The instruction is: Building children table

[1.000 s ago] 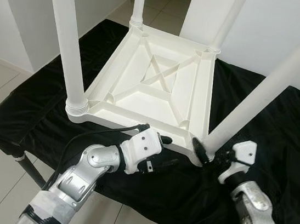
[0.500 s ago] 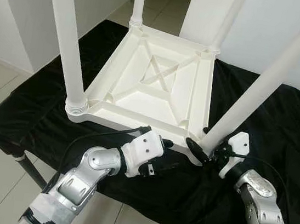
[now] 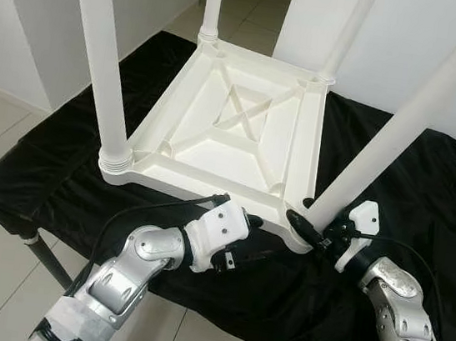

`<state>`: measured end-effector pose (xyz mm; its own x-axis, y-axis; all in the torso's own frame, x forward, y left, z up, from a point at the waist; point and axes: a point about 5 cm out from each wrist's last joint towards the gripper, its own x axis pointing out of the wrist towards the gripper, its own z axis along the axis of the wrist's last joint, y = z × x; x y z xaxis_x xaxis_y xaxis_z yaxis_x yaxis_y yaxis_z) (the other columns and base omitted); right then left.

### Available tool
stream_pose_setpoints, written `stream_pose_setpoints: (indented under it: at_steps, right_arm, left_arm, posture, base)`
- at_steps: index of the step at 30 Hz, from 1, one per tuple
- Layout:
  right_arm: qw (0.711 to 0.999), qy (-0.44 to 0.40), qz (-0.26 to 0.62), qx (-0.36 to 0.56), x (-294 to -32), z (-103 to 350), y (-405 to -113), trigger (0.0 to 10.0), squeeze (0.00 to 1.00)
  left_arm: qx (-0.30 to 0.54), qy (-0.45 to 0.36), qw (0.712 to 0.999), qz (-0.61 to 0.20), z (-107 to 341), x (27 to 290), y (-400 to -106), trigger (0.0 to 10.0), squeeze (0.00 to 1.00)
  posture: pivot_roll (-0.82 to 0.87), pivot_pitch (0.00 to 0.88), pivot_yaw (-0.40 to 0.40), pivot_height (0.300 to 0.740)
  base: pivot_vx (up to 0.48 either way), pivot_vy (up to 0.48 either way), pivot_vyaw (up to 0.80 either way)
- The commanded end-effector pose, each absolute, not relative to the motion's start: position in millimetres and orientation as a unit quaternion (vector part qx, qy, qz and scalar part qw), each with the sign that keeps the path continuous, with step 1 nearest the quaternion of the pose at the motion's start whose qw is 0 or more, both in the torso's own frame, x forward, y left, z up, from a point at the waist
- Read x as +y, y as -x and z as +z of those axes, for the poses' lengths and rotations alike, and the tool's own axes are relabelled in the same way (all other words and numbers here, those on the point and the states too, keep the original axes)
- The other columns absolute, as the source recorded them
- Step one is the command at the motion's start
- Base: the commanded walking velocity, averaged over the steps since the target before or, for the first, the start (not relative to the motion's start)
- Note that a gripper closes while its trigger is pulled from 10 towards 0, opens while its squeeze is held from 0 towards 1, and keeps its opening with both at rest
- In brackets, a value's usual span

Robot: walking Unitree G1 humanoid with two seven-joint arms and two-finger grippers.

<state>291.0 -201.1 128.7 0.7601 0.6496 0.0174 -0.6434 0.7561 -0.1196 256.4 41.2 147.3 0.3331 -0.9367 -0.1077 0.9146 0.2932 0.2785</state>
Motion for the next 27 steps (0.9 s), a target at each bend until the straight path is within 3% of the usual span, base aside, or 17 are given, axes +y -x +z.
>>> stream_pose_setpoints:
  at_steps: [1, 27]
  right_arm:
    - [0.937, 0.036, 0.348, -0.009, -199.2, 120.2, -288.0, 10.0, 0.0]
    - [0.984, 0.028, 0.171, -0.031, -172.6, 122.3, -269.3, 10.0, 0.0]
  left_arm:
    - [-0.033, -0.137, 0.801, -0.581, 145.3, 36.7, -252.9, 10.0, 0.0]
    - [-0.021, -0.139, 0.791, -0.596, 140.0, 37.0, -251.9, 10.0, 0.0]
  posture:
    - [0.05, 0.059, -0.107, 0.74]
    - [0.02, 0.057, -0.101, 0.74]
  base:
    - [0.0, 0.0, 0.0]
    - [0.0, 0.0, 0.0]
